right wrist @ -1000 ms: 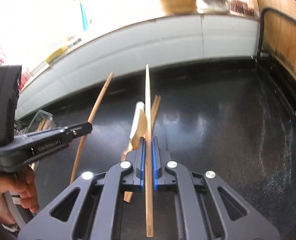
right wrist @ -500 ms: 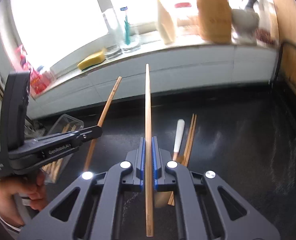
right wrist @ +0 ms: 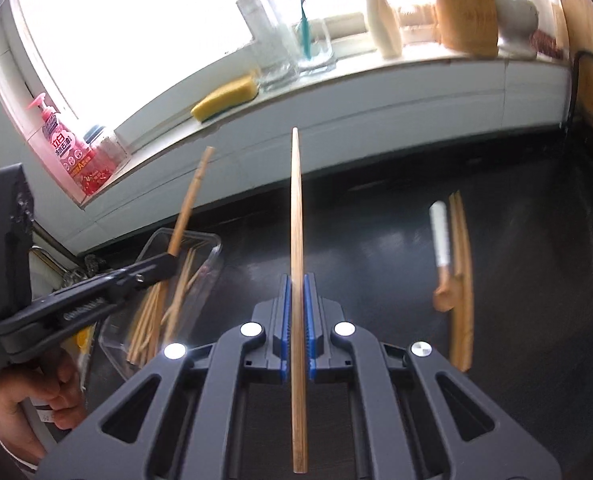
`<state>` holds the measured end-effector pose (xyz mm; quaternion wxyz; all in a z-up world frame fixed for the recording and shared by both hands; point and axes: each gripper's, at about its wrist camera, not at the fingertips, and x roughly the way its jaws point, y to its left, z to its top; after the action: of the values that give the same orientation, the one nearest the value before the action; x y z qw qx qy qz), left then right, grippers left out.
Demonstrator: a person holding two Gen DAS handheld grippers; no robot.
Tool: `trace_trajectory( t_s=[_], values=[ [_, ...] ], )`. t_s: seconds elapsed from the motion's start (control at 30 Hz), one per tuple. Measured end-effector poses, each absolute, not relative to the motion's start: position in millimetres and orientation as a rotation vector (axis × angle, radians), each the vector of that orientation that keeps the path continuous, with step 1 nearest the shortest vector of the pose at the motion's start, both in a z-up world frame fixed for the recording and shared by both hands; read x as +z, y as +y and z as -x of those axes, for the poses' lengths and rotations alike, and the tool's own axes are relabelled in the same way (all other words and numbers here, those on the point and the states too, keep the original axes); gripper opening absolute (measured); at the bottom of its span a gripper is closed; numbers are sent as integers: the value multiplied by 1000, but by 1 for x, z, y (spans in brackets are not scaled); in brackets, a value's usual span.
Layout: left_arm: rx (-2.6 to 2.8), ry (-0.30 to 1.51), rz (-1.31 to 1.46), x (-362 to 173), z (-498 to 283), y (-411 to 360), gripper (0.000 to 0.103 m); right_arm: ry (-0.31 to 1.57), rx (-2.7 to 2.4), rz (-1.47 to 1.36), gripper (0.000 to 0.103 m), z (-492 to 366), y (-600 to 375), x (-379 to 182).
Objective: Organize utensils
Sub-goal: 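Carry both held chopsticks over the clear plastic tray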
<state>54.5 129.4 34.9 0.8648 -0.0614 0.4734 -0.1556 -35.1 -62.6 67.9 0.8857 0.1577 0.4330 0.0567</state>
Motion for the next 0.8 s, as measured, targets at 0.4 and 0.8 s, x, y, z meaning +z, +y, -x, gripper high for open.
trace_trajectory(
  t_s=[0.4, 0.8],
  values=[
    [-302, 1029, 97, 21, -54, 256, 7, 952, 154, -438, 7, 45, 45, 50],
    [-329, 1081, 124, 14, -65, 331, 7, 968, 200, -463, 7, 37, 126, 47]
  ],
)
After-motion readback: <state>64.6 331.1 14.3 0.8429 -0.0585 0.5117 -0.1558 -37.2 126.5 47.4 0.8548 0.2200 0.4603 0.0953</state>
